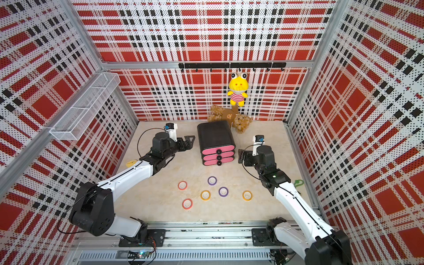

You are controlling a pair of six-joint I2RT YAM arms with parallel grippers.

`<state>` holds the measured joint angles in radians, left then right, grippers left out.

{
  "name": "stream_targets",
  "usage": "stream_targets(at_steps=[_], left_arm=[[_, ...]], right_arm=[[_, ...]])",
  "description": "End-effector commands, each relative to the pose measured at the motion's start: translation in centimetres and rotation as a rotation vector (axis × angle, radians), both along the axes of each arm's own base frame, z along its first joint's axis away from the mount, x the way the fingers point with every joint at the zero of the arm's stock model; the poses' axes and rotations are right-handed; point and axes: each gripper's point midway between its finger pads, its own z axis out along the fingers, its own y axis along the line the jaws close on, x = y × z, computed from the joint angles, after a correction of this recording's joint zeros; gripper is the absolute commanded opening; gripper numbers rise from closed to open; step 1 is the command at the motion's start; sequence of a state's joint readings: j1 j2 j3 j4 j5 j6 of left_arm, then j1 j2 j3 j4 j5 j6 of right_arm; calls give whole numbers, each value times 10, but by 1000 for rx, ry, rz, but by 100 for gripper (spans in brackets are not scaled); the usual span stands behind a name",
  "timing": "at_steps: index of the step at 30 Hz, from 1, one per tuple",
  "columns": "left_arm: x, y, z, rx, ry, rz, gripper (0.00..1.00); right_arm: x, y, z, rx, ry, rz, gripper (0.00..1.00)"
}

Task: Place the transparent tape into the drawer according to color
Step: Open the drawer in the storage box.

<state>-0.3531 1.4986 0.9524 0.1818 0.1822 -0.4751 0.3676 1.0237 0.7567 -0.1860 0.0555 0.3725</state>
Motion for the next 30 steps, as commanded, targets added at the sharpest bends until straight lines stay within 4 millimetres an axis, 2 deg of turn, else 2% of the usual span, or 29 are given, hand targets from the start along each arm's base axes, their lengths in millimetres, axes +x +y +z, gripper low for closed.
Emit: stream_targets(at_steps=[1, 5, 11, 16, 20, 30], left_arm=[[-4, -21, 5, -122, 73, -96, 95], [-3, -31, 3, -146, 128, -116, 91], [2, -37, -9, -114, 223, -100, 87], [6, -43, -23, -136, 281, -109, 83], [4, -50, -32, -148, 315, -126, 78], [0, -67, -16, -205, 313, -177, 73]], right_arm=[[-2, 21, -5, 12, 45, 45, 100], [1, 44, -20, -34, 84, 76, 100], [8, 70, -24, -28, 95, 112, 100], [14, 83, -30, -27, 112, 124, 100], [15, 88, -28, -12, 114, 122, 100], [16, 106, -34, 47, 113, 161, 100]])
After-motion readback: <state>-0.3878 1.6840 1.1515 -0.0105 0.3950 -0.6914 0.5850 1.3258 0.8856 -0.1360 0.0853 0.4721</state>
